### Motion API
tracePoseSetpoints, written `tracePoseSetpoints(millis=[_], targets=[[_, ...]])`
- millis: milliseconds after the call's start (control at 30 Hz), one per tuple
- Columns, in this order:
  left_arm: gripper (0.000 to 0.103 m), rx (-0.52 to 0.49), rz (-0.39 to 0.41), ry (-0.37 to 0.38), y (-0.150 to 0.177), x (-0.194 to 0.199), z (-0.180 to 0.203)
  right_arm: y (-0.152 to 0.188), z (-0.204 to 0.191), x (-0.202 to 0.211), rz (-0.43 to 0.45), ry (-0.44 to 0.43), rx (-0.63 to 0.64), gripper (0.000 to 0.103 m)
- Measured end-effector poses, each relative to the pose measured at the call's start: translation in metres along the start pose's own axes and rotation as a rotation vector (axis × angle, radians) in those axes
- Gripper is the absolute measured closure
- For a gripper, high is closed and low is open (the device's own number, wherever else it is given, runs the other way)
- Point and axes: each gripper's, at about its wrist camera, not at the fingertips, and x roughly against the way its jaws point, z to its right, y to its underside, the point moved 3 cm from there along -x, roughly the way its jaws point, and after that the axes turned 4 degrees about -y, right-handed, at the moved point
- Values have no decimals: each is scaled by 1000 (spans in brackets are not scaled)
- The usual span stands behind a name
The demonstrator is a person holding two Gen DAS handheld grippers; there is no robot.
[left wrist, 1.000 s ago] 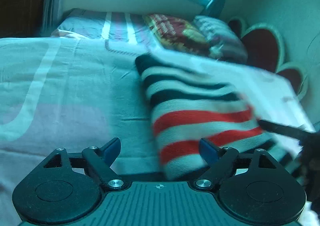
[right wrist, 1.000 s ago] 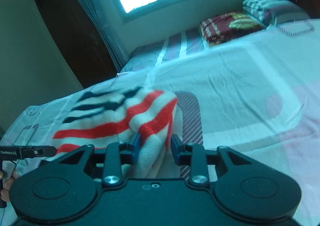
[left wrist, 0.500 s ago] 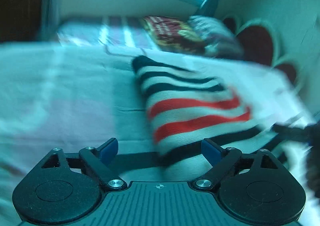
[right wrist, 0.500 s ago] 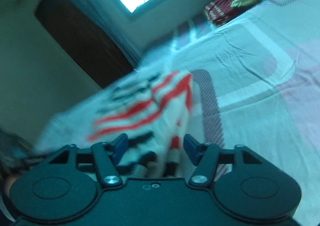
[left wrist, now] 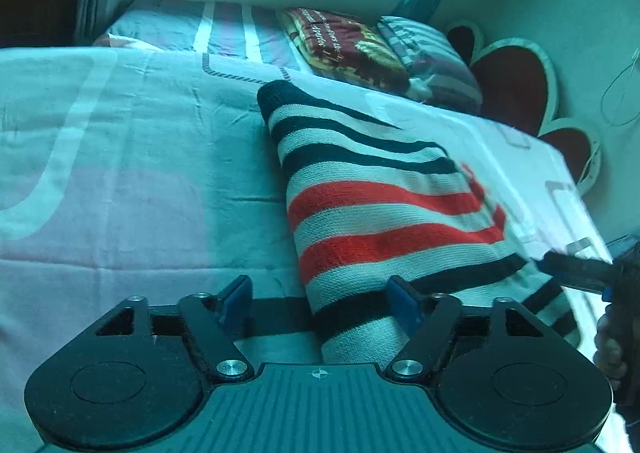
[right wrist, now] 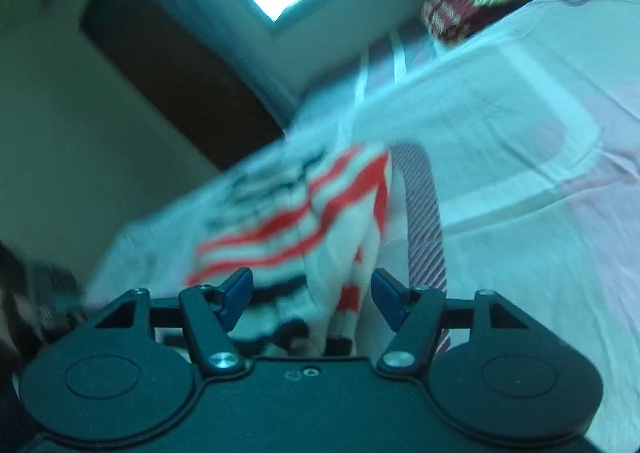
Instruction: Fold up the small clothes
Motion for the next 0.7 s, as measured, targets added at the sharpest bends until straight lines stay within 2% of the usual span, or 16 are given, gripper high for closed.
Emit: tracePoseSetpoints(millis=[67,233,367,433,500,567,700], targets=[[26,-19,2,-12,-2,-1,3,6,3,-16,-73,48,14,37],[26,-50,2,-11,-3,2,2,3,15,-8,-30,-31,-90,35],[26,-49,-1,13,-4,2,1,0,23,-11,-62,-53,-112,22],[27,-20,-21,87,-5,-1,-1,3,25,-10,-70,-88,-140,16],[27,16,-46,174,-3,-3,-2,2,29,-12,-77,-128,-178,14],[27,54,-76,226,-2,-8,-6,1,32,-12,-104,-165,-197,14],[27,141,-133,320,1,-23,-18,-1,35,-18,-146,-179,-192,15]])
